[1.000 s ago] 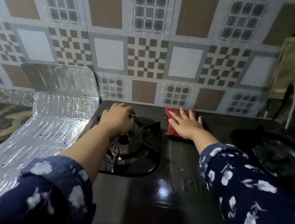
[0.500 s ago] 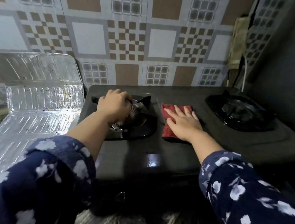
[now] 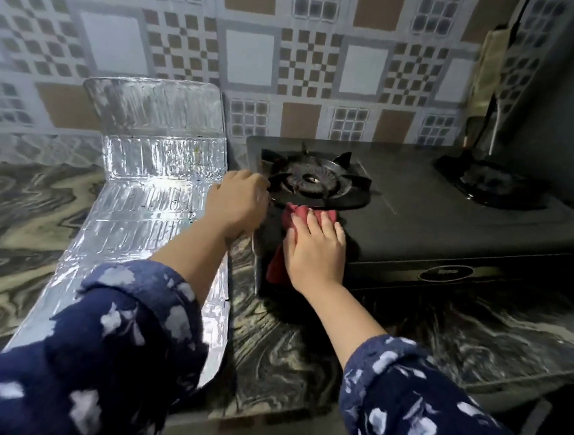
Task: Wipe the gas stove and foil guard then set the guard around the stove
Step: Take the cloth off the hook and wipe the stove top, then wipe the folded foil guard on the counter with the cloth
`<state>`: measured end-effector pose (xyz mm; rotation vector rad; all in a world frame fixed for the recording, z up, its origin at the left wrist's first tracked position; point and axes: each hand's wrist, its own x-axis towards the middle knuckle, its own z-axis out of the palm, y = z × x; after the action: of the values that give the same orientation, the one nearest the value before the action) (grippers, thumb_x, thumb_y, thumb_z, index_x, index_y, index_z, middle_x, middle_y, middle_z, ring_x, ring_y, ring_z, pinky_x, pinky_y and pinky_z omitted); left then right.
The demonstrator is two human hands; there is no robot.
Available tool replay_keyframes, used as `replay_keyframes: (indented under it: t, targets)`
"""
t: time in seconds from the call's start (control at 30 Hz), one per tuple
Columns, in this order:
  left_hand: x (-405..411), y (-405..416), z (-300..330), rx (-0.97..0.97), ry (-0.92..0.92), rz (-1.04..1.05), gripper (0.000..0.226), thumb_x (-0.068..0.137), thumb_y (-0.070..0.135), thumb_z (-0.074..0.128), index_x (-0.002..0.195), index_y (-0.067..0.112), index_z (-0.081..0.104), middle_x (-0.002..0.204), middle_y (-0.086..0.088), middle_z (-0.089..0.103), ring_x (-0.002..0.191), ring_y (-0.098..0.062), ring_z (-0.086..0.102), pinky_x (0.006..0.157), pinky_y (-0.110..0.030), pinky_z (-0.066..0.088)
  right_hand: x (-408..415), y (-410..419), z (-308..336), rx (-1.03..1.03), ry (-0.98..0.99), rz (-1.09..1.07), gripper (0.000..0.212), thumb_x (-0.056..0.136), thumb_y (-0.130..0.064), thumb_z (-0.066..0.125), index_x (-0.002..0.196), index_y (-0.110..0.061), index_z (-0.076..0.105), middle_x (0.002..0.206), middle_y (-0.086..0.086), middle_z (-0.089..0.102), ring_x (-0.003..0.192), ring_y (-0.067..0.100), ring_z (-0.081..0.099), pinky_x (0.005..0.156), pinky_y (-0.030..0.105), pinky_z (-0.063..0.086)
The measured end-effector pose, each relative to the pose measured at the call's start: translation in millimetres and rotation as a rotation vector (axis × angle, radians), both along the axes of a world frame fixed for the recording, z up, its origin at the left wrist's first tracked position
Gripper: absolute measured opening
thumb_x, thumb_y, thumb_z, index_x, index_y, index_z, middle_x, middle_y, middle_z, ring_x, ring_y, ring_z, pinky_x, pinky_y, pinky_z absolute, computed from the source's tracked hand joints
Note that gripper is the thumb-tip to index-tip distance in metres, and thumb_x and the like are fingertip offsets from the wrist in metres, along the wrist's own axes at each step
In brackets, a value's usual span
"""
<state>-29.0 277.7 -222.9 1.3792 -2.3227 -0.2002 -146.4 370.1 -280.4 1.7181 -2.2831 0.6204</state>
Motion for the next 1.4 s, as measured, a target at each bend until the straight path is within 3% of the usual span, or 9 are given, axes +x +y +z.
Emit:
replay_keyframes:
  t: [0.27, 0.4, 0.57, 0.7, 0.77, 0.83, 1.03, 1.2, 1.4]
  targets:
    - [115, 26, -46, 0.087, 0.065, 0.283, 0.037, 0.097, 0.033, 0.036, 0.128, 0.018, 0.050, 0.136, -0.009, 0.051, 0.127, -0.027, 0.043, 0.104, -0.047, 0.038, 59, -33, 11, 0.023, 0.013, 0.368, 0.044, 0.097, -0.036, 0.029, 0.119, -0.019, 0.064, 0.130, 0.004, 0.062, 0.124, 0.025, 0.053, 0.105, 0.039, 0.034]
    - [160, 52, -73, 0.122, 0.074, 0.461, 0.036, 0.095, 0.030, 0.038, 0.126, 0.017, 0.052, 0.132, -0.010, 0.054, 0.123, -0.030, 0.046, 0.100, -0.046, 0.038, 90, -36, 19, 0.039, -0.057, 0.539, 0.046, 0.097, -0.041, 0.025, 0.115, -0.022, 0.062, 0.115, 0.003, 0.069, 0.103, 0.028, 0.064, 0.091, 0.040, 0.045]
    - [192, 101, -112, 0.164, 0.017, 0.724, 0.042, 0.089, 0.023, 0.045, 0.131, 0.017, 0.046, 0.139, -0.007, 0.046, 0.130, -0.028, 0.041, 0.107, -0.047, 0.034, 131, -23, -7, 0.213, -0.016, 0.827, 0.039, 0.100, -0.036, 0.030, 0.115, -0.017, 0.062, 0.114, 0.008, 0.069, 0.101, 0.032, 0.063, 0.078, 0.038, 0.045]
    - [200, 139, -146, 0.251, 0.009, 0.962, 0.056, 0.091, 0.023, 0.044, 0.145, 0.015, 0.027, 0.157, -0.003, 0.021, 0.146, -0.019, 0.014, 0.118, -0.048, 0.012, 149, -1, -66, 0.492, 0.186, 1.163, 0.064, 0.090, -0.050, 0.008, 0.135, -0.028, 0.048, 0.147, 0.004, 0.045, 0.125, 0.032, 0.047, 0.101, 0.044, 0.035]
    - [206, 149, -160, 0.355, -0.025, 1.050, 0.061, 0.096, 0.028, 0.035, 0.150, 0.013, 0.011, 0.161, -0.001, 0.004, 0.148, -0.017, -0.002, 0.119, -0.051, 0.001, 149, 7, -91, 0.601, 0.247, 1.259, 0.063, 0.088, -0.053, 0.007, 0.143, -0.036, 0.033, 0.159, 0.000, 0.019, 0.145, 0.028, 0.019, 0.116, 0.049, 0.006]
    - [216, 156, -169, 0.420, -0.039, 1.095, 0.063, 0.097, 0.033, 0.028, 0.150, 0.013, 0.000, 0.161, 0.000, -0.007, 0.148, -0.017, -0.011, 0.118, -0.055, -0.003, 146, 7, -104, 0.607, 0.260, 1.298, 0.059, 0.089, -0.053, 0.009, 0.145, -0.041, 0.022, 0.161, -0.004, 0.004, 0.148, 0.023, 0.000, 0.115, 0.051, -0.011]
    - [236, 168, -184, 0.506, -0.129, 1.046, 0.075, 0.094, 0.054, 0.018, 0.150, 0.012, -0.011, 0.159, -0.004, -0.017, 0.146, -0.016, -0.018, 0.114, -0.060, -0.009, 157, -5, -114, 0.594, 0.340, 1.413, 0.058, 0.090, -0.051, 0.010, 0.148, -0.041, 0.004, 0.156, -0.018, -0.014, 0.147, 0.028, -0.013, 0.114, 0.059, -0.011]
    - [236, 169, -192, 0.438, -0.132, 1.034, 0.069, 0.095, 0.045, 0.017, 0.149, 0.011, -0.010, 0.160, -0.004, -0.013, 0.146, -0.016, -0.017, 0.114, -0.063, -0.008, 208, -22, -122, 0.558, 0.330, 1.428, 0.055, 0.093, -0.049, 0.009, 0.148, -0.042, 0.002, 0.159, -0.015, -0.004, 0.147, 0.030, -0.013, 0.112, 0.059, -0.015]
    - [238, 170, -198, 0.412, -0.216, 1.035, 0.074, 0.089, 0.050, 0.004, 0.150, 0.011, -0.009, 0.160, -0.003, -0.012, 0.147, -0.015, -0.015, 0.109, -0.067, -0.009, 274, -90, -126, 0.544, 0.247, 1.180, 0.052, 0.095, -0.051, 0.014, 0.146, -0.046, 0.007, 0.160, -0.012, 0.000, 0.147, 0.027, -0.010, 0.111, 0.063, -0.015]
